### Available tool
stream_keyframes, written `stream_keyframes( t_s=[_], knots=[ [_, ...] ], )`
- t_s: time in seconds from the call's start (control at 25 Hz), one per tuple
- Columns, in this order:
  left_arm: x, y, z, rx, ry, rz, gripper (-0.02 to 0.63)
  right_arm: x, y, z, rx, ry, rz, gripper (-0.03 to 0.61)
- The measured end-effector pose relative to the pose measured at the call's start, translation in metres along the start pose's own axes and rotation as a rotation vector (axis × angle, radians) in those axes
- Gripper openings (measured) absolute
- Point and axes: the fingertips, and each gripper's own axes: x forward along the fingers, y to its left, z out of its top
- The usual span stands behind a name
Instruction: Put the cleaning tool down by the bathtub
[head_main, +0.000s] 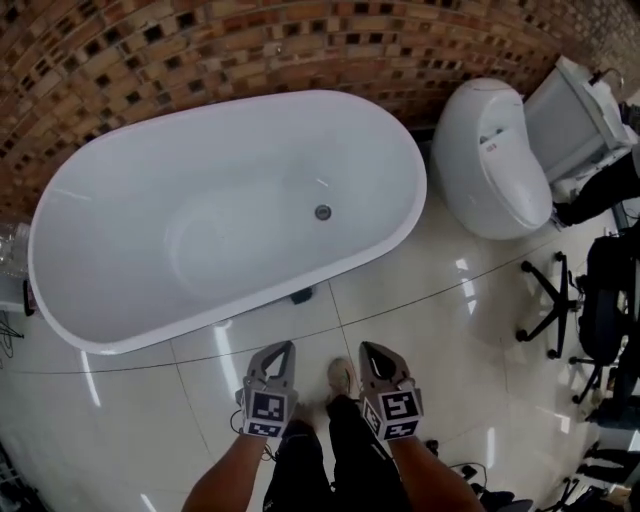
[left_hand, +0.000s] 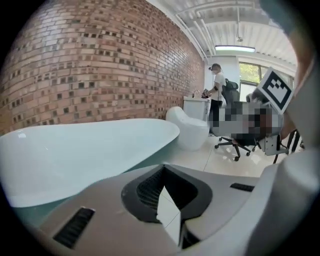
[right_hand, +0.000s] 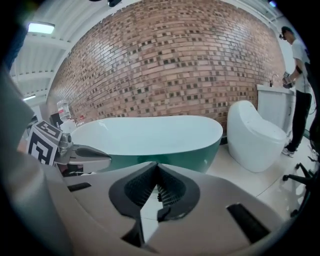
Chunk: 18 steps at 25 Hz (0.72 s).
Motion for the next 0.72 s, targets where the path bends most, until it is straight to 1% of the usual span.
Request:
stream_keyframes(
  t_s=[0.12, 0.24, 0.36, 0.52, 0.64, 0.72],
  knots=[
    [-0.039, -0.001, 0.032, -0.026, -0.030, 0.018, 0.002, -0.027, 0.016, 0.026, 0.003, -0.012, -0.007, 0.017],
    [-0.079, -0.001, 0.062, -0.047, -0.066, 0.040, 0.003, -0.053, 0.033, 0.055, -0.015, -0.034, 0.002, 0.017],
    [-0.118, 0.000, 0.093, -0.044, -0.111, 0.051, 0.003, -0.077, 0.050, 0.082, -0.034, -0.068, 0.011, 0.017],
    [-0.166, 0.002, 0.128, -0.034, -0.173, 0.072, 0.003, -0.110, 0.072, 0.106, -0.048, -0.112, 0.016, 0.017],
    [-0.194, 0.007, 0.156, -0.045, -0.234, 0.086, 0.002, -0.129, 0.082, 0.129, -0.058, -0.159, -0.002, 0.017],
    [-0.207, 0.012, 0.176, -0.050, -0.270, 0.089, 0.002, -0.139, 0.087, 0.153, -0.064, -0.209, -0.025, 0.017]
  ],
)
